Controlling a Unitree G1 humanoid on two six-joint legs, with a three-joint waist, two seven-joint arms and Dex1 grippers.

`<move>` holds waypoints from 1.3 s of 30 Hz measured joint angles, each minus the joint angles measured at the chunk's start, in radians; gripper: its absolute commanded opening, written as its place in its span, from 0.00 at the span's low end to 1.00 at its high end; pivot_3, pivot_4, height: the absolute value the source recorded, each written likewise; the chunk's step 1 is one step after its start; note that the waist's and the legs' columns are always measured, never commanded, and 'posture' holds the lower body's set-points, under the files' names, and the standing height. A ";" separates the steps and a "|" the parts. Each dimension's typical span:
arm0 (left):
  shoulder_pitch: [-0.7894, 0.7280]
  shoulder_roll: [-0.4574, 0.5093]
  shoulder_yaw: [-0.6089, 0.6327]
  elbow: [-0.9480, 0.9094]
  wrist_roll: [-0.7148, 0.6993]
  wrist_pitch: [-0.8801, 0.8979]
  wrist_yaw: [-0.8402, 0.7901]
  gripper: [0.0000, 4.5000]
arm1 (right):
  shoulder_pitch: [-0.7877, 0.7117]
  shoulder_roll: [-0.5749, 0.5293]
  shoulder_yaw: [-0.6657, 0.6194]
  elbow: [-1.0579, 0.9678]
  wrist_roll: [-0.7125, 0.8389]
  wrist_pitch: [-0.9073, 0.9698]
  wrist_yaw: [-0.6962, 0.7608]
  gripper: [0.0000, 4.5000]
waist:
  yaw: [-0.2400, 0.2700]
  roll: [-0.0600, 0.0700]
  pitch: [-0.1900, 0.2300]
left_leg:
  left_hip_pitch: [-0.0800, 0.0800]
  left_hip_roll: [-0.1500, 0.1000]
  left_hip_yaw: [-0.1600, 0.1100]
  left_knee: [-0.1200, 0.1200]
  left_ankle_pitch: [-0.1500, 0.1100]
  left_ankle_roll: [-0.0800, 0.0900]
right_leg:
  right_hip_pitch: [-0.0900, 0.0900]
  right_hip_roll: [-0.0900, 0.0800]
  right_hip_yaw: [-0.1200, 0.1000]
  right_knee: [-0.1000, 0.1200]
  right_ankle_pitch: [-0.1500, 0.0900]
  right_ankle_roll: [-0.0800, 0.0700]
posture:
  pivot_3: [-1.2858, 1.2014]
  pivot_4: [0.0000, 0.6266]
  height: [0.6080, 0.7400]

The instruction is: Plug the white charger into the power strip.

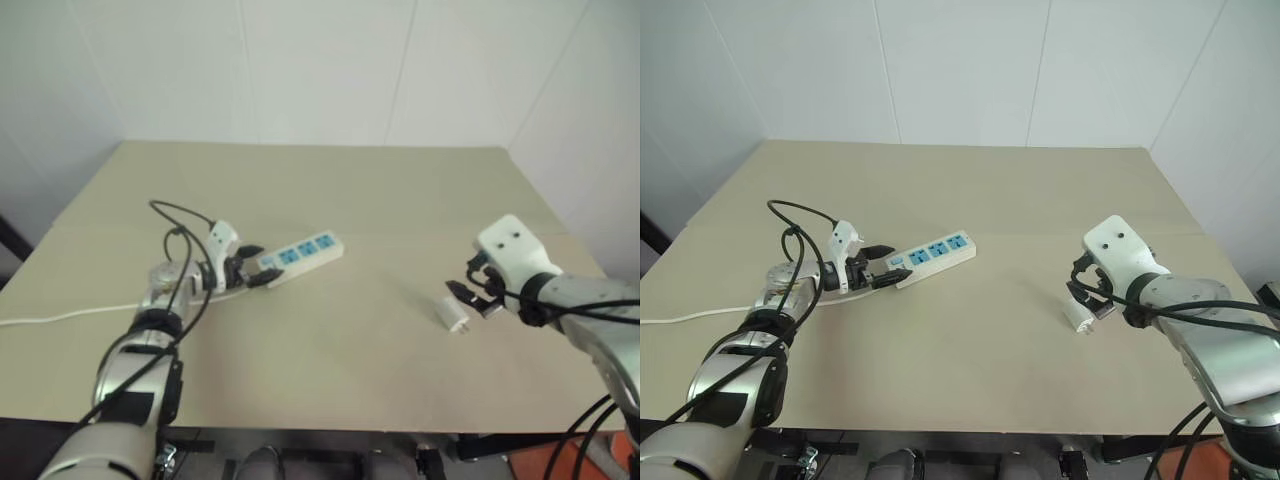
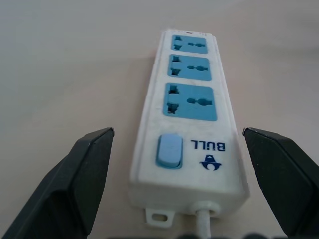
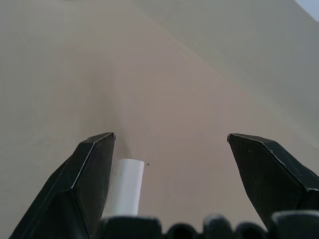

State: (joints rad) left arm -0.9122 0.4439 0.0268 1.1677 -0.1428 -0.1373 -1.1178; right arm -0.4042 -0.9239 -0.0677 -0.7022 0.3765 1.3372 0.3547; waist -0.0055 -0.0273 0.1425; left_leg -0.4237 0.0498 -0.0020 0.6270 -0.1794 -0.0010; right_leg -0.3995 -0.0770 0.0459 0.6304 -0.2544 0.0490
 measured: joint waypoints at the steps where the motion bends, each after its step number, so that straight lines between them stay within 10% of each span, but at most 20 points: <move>1: -0.003 -0.007 0.000 0.017 0.006 -0.001 -0.003 1.00 | 0.001 0.003 0.000 -0.004 -0.001 0.002 -0.003 0.95 | -0.001 0.000 0.000 | 0.000 0.000 0.000 0.000 0.000 0.000 | 0.000 0.000 0.000 0.000 0.000 0.000 | 0.52 0.24 1.00; 22: -0.034 -0.055 0.010 0.093 0.102 -0.077 0.076 0.74 | 0.016 0.013 0.000 -0.028 -0.011 0.023 -0.031 0.96 | 0.008 0.000 0.000 | 0.001 0.000 0.000 0.000 0.000 0.000 | 0.002 0.000 0.000 0.000 0.000 0.000 | 0.52 0.24 1.00; 39: 0.335 0.014 -0.070 -0.711 0.060 0.299 -0.080 0.74 | 0.069 0.053 0.016 -0.017 -0.051 -0.021 -0.040 0.96 | 0.006 0.000 0.000 | 0.003 0.000 -0.001 0.001 0.000 0.000 | 0.004 0.000 0.000 0.001 0.001 0.000 | 0.52 0.24 1.00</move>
State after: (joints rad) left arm -0.5773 0.4580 -0.0428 0.4565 -0.0831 0.1619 -1.1974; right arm -0.3353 -0.8707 -0.0520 -0.7192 0.3252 1.3162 0.3147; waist 0.0001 -0.0271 0.1423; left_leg -0.4212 0.0498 -0.0028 0.6279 -0.1792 -0.0011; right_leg -0.3960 -0.0771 0.0458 0.6309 -0.2539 0.0493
